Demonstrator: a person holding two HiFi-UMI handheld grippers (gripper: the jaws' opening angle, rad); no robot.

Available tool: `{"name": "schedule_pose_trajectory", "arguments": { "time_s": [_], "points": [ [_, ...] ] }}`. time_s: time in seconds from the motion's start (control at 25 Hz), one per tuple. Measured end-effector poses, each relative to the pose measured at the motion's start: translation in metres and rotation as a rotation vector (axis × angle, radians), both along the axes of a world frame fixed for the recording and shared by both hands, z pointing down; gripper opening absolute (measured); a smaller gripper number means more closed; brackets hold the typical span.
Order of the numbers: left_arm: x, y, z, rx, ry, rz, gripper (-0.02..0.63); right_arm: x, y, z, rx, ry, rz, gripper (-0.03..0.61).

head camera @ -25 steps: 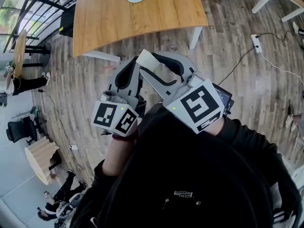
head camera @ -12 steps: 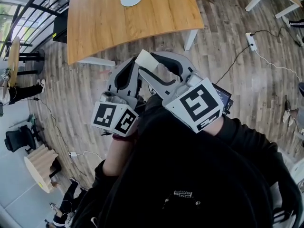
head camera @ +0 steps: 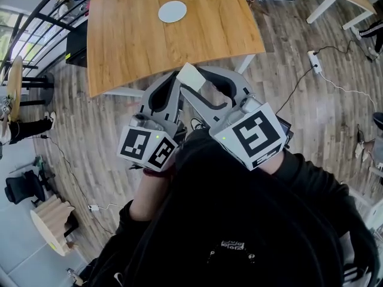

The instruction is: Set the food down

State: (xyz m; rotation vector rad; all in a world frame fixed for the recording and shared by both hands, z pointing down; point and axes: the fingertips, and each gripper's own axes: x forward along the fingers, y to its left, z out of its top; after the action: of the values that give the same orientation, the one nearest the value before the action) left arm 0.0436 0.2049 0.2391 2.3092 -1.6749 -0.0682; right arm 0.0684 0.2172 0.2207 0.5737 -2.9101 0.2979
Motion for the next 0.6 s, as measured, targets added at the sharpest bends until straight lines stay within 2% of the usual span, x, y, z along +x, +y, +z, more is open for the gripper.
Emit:
{"name": "schedule_pose_trajectory", "arguments": {
  "time_s": [0.44,0.6],
  "points": [
    [-0.062,-0.032,-0.002,0.013,0.017,0.065,0.005,-0.063,-0.030,-0.003,0.030,0.020,0.052,0.172],
    [-0.073,-0.039,0.005,0.002,0.035,0.105,0.005,-0.076,-0.036,0.003,0.028,0.043,0.061,0.172]
  ]
}}
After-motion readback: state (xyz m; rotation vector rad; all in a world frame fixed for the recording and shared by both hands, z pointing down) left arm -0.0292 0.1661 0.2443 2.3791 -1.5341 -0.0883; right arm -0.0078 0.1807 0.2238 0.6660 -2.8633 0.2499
